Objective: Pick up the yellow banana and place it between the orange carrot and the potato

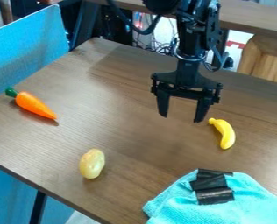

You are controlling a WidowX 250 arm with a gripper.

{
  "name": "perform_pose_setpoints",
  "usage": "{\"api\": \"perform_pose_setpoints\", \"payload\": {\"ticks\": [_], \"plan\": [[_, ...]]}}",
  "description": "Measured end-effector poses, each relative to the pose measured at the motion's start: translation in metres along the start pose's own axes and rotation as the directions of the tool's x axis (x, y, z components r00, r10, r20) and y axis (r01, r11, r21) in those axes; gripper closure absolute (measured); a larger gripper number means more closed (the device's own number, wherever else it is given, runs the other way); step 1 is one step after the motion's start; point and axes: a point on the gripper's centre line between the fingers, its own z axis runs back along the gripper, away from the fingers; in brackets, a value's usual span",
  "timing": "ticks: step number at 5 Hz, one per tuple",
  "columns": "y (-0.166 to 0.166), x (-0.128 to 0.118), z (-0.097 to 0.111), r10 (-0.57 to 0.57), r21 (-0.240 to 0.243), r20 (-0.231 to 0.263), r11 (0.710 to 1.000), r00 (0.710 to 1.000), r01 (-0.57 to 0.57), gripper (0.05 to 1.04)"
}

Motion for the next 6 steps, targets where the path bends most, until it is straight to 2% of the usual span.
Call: {"api": "perform_pose_setpoints", "payload": {"ticks": [1, 2, 3, 4, 6], "plan": [[0.001, -0.004, -0.013, -0.001, 0.015, -0.032, 1.0, 0.999, 0.001, 0.085], [-0.014, -0.002, -0.016, -0.03, -0.035, 0.007, 0.999, 1.0, 0.03, 0.085], [-0.052, -0.006, -0.006, -0.094, -0.084, 0.072, 0.991, 0.993, 0.1, 0.085], [-0.071, 0.0, -0.01, -0.1, -0.079, 0.068, 0.991, 0.993, 0.105, 0.085], [-0.084, 0.02, -0.025, -0.053, -0.027, 0.002, 0.998, 0.999, 0.053, 0.085]]}}
